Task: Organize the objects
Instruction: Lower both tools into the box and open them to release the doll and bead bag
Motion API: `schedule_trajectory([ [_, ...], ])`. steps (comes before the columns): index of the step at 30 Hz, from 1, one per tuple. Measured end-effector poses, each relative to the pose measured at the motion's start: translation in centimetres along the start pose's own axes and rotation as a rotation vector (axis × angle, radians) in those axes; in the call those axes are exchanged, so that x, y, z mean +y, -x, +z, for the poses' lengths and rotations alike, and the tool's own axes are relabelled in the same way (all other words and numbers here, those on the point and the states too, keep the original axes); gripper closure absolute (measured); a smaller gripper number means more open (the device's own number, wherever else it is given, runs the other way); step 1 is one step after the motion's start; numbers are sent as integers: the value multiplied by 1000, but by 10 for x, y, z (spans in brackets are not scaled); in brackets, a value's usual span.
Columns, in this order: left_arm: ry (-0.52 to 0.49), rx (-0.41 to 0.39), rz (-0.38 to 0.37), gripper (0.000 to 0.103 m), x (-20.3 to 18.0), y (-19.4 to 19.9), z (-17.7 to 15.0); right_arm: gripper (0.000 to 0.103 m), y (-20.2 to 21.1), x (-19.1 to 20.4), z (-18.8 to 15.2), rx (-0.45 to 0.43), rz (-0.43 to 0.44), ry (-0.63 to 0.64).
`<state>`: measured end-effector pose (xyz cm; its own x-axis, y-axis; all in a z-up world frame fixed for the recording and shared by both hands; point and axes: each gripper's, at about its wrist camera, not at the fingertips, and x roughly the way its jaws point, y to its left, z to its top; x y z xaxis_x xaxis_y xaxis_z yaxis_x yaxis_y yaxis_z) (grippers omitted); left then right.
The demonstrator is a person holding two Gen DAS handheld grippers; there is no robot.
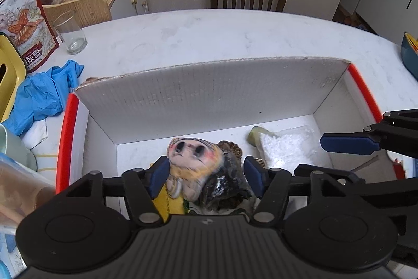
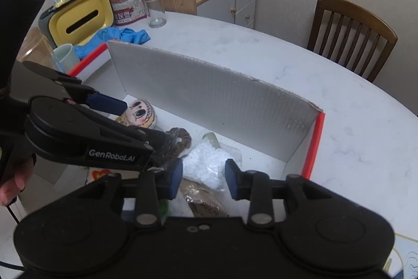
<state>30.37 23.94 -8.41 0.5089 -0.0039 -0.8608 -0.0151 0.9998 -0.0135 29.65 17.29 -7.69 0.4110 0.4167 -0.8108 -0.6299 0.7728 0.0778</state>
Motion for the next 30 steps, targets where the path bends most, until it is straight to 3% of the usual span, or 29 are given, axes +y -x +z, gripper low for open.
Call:
schedule_trajectory([
  [16, 1, -109, 12, 40, -21, 57, -14, 61, 67, -13, -15, -90, 54, -29],
  [21, 14, -145, 2, 40, -33, 78, -20, 52, 90, -18, -24, -126, 52, -8],
  [24, 15, -166, 9, 34, -43, 89, -24, 47, 102, -25, -31, -143, 59, -8],
  [30, 37, -191, 6, 30, -65, 105, -32, 40, 124, -42, -45, -174, 90, -2],
])
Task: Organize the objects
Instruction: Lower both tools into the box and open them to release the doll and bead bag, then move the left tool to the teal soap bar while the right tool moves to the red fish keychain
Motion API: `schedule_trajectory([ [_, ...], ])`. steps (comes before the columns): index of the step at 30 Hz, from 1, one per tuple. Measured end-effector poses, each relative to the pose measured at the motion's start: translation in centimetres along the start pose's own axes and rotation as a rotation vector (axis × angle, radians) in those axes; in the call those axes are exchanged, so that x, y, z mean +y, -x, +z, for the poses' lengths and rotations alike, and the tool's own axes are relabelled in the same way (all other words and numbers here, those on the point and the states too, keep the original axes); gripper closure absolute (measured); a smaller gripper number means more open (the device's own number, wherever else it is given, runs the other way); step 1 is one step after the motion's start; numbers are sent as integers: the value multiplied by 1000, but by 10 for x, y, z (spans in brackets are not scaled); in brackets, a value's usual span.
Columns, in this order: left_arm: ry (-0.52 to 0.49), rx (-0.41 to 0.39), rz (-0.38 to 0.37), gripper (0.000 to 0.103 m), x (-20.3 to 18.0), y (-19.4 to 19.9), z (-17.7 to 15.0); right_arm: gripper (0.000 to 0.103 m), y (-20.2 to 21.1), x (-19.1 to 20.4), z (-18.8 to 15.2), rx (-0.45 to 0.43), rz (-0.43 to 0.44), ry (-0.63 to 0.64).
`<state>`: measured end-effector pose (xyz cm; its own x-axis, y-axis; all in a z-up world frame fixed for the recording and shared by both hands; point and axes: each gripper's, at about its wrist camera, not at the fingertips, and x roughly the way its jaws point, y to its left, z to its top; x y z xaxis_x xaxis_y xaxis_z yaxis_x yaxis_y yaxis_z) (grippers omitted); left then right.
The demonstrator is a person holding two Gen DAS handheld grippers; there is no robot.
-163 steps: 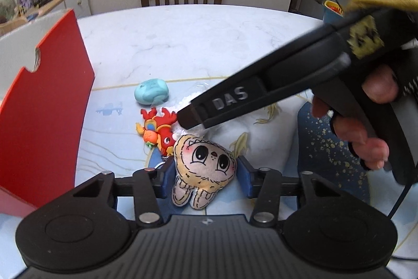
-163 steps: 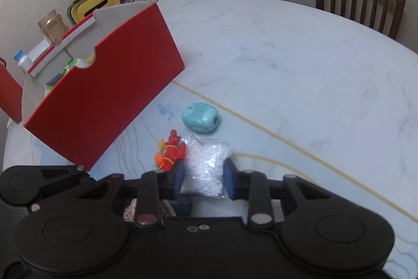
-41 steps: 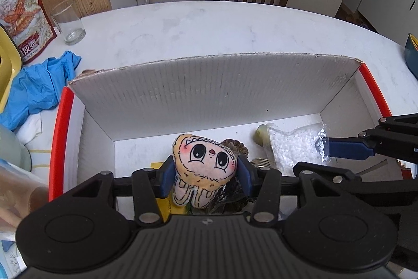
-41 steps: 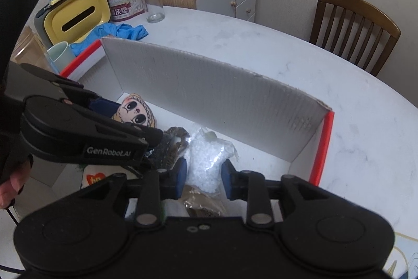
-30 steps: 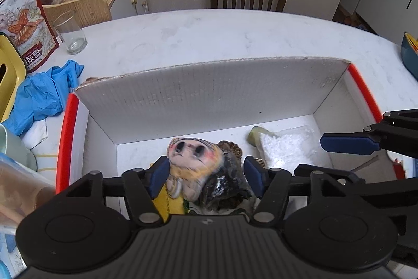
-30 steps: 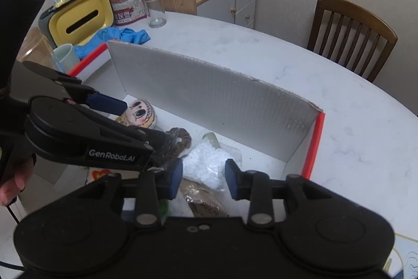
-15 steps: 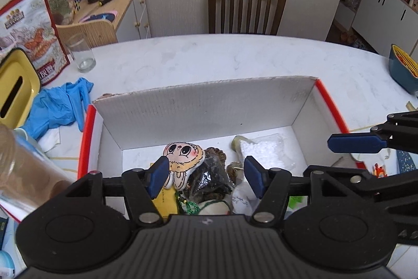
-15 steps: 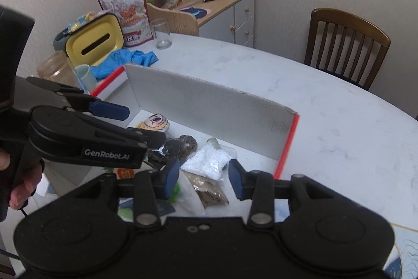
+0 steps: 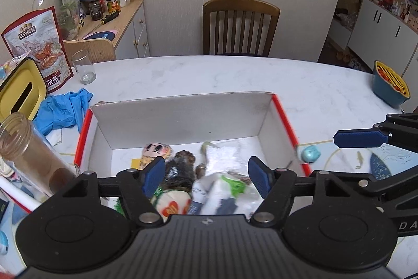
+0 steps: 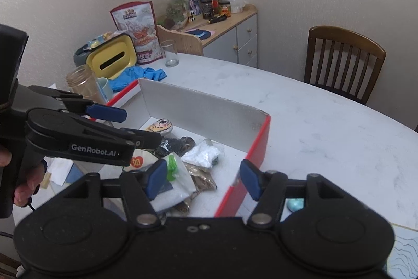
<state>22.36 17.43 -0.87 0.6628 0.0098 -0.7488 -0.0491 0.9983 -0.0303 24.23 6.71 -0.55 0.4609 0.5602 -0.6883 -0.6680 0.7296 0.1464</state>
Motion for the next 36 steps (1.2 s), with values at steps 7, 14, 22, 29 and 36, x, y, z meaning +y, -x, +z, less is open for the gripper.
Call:
schedule_trajectory([
  [7, 23, -34, 3, 22, -29, 15, -6, 30, 28, -22, -13, -21, 21, 13],
  [14, 33, -52, 6, 20, -62, 23, -11, 11, 55, -48, -30, -52, 34, 7],
  [22, 22, -51, 0, 18, -101, 23, -18, 3, 81, -84, -54, -76, 6, 16],
  [29, 10, -34, -26, 12, -136, 15, -23, 3, 92, -119, -76, -55, -49, 24],
  [36, 15, -47, -20, 3, -166, 0, -24, 3, 88, -136, -106, 4, -34, 47],
])
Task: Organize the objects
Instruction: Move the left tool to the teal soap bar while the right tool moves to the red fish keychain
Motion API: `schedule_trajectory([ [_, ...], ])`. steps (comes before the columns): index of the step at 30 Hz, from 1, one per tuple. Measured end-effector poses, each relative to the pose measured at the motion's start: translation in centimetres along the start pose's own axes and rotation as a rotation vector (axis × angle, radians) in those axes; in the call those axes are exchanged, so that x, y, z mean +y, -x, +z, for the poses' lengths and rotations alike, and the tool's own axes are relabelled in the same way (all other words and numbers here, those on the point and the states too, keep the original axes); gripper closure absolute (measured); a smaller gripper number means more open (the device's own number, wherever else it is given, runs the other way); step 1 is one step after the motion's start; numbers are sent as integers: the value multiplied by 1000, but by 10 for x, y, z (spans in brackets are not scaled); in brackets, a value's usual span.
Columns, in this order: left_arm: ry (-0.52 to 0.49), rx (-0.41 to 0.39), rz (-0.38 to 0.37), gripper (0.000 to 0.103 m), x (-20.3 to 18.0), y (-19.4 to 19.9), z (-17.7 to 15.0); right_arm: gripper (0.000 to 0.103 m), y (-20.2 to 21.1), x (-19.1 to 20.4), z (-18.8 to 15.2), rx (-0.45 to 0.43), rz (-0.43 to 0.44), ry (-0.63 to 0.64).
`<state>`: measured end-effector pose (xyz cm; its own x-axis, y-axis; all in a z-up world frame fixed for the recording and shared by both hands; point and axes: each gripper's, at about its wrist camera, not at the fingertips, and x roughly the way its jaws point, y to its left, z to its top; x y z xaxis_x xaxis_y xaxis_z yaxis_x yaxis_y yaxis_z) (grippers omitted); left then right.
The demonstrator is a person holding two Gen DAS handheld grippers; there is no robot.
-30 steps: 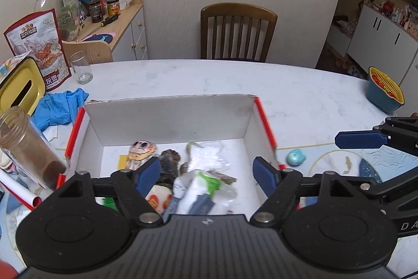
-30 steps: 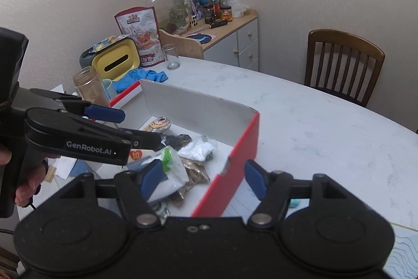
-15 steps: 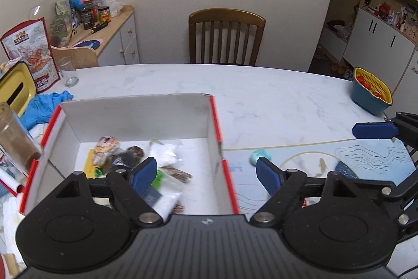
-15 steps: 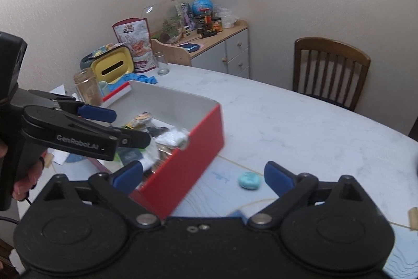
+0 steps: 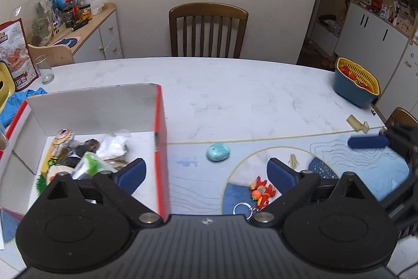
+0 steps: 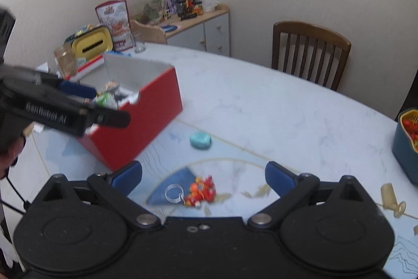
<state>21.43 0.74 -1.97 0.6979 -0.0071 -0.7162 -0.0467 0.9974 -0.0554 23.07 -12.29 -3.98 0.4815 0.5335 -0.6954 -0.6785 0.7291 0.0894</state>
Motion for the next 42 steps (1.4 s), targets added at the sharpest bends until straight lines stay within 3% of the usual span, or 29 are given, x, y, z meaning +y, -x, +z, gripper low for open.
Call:
schedule_trajectory([
  [9, 66, 32, 12, 3, -25, -41, 9, 4, -21, 3, -25, 44, 21, 57],
  [19, -14, 61, 59, 3, -53, -88, 16, 6, -53, -1, -33, 72, 52, 76],
  [32, -7, 111, 86, 3, -53, -140, 5, 17, -98, 2, -44, 110, 64, 219],
  [42, 26, 122, 117, 3, -43, -162, 4, 27, -111, -3, -44, 112, 109, 237],
])
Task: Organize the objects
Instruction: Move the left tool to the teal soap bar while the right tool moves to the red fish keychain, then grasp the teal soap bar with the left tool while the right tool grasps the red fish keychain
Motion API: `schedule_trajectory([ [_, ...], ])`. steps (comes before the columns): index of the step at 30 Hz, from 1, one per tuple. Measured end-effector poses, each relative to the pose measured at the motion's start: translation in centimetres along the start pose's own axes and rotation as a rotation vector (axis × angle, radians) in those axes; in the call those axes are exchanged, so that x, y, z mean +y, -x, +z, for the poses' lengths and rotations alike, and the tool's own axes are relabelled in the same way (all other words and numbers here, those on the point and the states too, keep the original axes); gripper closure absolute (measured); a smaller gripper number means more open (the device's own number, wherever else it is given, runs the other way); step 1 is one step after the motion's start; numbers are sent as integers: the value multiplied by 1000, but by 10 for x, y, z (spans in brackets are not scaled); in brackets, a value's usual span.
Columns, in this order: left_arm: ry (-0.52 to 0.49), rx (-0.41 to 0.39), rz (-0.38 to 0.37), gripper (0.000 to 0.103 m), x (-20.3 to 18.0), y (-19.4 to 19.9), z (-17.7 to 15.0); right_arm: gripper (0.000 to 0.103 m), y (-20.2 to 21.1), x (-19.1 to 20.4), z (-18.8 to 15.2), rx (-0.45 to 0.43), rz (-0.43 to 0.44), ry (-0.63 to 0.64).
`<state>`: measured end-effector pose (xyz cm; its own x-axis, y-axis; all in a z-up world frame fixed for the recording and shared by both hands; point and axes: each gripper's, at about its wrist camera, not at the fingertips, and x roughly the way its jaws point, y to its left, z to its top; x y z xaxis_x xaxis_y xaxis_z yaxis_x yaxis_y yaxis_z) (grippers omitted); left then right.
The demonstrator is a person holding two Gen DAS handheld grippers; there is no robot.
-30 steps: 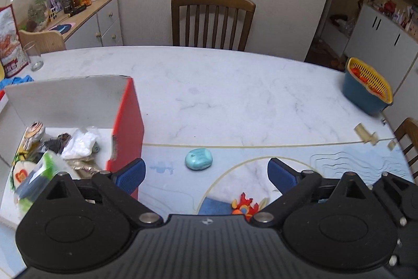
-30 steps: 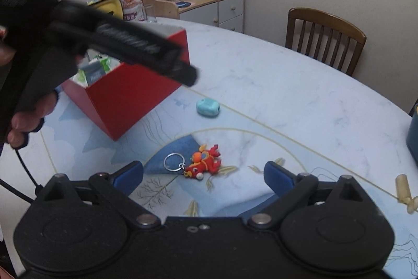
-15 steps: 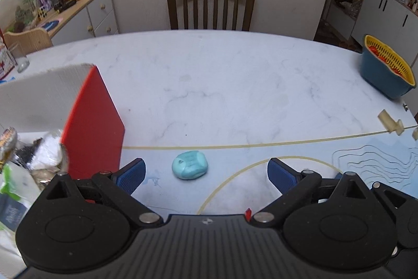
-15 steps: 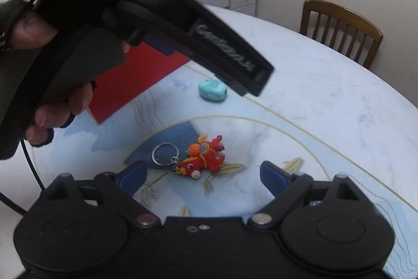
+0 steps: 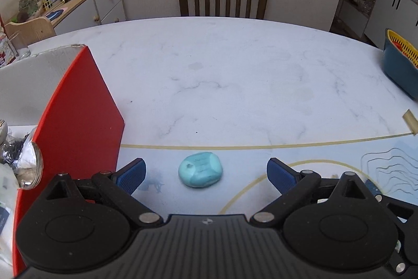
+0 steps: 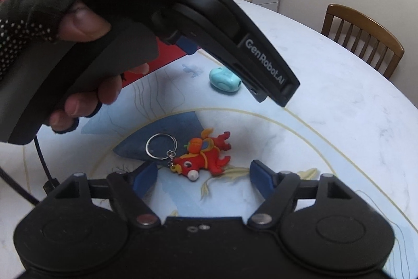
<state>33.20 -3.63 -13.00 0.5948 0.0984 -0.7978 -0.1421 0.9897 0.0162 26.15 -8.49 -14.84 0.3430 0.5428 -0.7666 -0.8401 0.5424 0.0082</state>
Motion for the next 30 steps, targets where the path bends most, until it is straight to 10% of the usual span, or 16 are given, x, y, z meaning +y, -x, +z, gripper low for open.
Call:
schedule_trajectory([
  [21, 33, 27, -39, 63, 9, -12, -4, 45, 0, 1, 1, -48, 13, 16],
  [30, 31, 34, -60, 64, 11, -8, -4, 55, -3, -2, 6, -41, 2, 14],
])
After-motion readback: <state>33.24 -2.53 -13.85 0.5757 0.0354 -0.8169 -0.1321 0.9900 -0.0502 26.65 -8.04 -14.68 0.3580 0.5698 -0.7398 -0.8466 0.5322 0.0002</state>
